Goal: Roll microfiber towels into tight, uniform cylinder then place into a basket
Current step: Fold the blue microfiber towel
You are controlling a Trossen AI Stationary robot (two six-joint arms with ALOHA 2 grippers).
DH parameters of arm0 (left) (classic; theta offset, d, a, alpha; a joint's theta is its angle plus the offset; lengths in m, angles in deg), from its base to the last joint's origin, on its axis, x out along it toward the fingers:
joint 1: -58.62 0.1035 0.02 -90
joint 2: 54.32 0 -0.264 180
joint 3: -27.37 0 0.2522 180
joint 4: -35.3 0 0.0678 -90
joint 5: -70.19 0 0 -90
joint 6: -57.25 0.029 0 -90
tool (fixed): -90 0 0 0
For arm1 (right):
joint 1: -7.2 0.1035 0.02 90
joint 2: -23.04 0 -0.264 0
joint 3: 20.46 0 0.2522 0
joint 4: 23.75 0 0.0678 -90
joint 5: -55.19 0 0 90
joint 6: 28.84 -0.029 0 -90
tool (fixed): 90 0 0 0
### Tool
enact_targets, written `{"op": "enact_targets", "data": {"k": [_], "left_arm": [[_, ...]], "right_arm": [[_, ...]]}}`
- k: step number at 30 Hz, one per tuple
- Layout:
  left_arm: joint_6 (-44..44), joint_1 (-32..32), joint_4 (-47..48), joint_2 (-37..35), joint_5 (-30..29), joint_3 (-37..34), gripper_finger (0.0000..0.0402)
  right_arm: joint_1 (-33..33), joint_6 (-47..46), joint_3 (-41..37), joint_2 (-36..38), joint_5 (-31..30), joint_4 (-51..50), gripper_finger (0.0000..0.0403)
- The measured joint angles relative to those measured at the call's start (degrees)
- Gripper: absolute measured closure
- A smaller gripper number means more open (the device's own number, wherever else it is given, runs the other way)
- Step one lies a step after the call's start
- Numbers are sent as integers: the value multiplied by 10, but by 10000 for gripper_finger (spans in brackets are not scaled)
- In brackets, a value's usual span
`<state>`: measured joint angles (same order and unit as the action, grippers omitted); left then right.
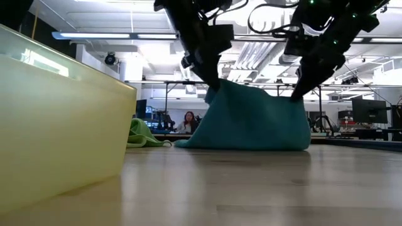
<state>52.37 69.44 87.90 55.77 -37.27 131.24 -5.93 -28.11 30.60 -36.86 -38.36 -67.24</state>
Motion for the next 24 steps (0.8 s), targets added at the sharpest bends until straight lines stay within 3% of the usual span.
{"op": "enact_targets", "data": {"k": [6,10,16,20,24], "left_arm": [[-125,20,39,-4,105,1,401],[-160,21,82,-4,169,1,401],[-122,-5,96,-4,185,1,401],[-150,-29,119,0,197,1,401],[-182,-52,142,0,251,1,401]], "right_arm": [[0,-56,0,0,0,29,402],[4,-106,0,0,6,26,402],[25,-63,0,0,8,26,402],[53,-71,0,0,11,18,402],[90,-83,0,0,38,7,402]]}}
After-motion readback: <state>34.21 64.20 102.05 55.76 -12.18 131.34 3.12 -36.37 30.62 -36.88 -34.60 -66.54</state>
